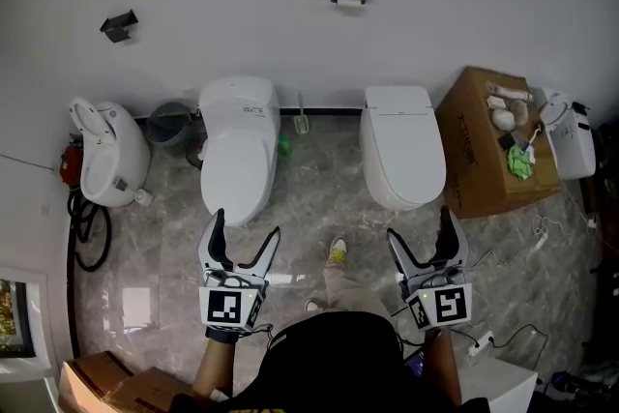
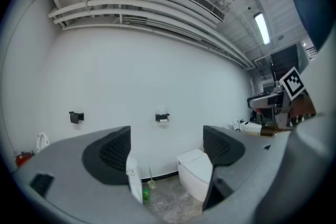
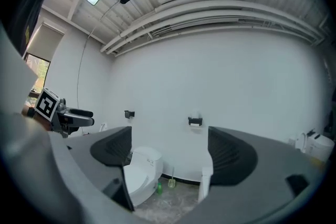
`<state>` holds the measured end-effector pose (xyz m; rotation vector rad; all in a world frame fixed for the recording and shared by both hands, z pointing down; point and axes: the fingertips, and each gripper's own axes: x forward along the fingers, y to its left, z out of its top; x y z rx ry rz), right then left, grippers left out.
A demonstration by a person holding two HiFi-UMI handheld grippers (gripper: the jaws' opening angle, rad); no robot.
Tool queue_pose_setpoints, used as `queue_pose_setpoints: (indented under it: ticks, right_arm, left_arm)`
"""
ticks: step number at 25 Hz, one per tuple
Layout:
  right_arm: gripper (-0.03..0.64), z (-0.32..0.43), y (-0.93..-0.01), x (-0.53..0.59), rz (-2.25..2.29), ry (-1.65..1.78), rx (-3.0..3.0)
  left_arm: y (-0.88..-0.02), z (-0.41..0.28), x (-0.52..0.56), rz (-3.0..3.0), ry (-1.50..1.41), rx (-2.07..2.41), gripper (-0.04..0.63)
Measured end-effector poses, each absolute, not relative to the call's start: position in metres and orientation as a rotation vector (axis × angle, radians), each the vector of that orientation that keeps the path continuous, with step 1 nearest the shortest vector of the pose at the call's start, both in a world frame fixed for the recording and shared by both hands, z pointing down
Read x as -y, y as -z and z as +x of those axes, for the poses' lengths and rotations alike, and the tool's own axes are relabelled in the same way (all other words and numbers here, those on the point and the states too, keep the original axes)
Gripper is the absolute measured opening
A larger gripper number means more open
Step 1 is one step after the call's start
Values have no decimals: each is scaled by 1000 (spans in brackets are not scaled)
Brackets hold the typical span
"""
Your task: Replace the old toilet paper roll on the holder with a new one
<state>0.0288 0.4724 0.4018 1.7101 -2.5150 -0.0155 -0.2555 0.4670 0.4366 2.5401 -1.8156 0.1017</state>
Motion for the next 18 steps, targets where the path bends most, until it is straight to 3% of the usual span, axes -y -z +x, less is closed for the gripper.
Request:
queue_pose_setpoints:
  ticks: [18]
  right_arm:
    - [446,104,-402,-216,1621,24,2599]
  left_arm:
    - [-405,-150,-220,2544,-145,1859,421]
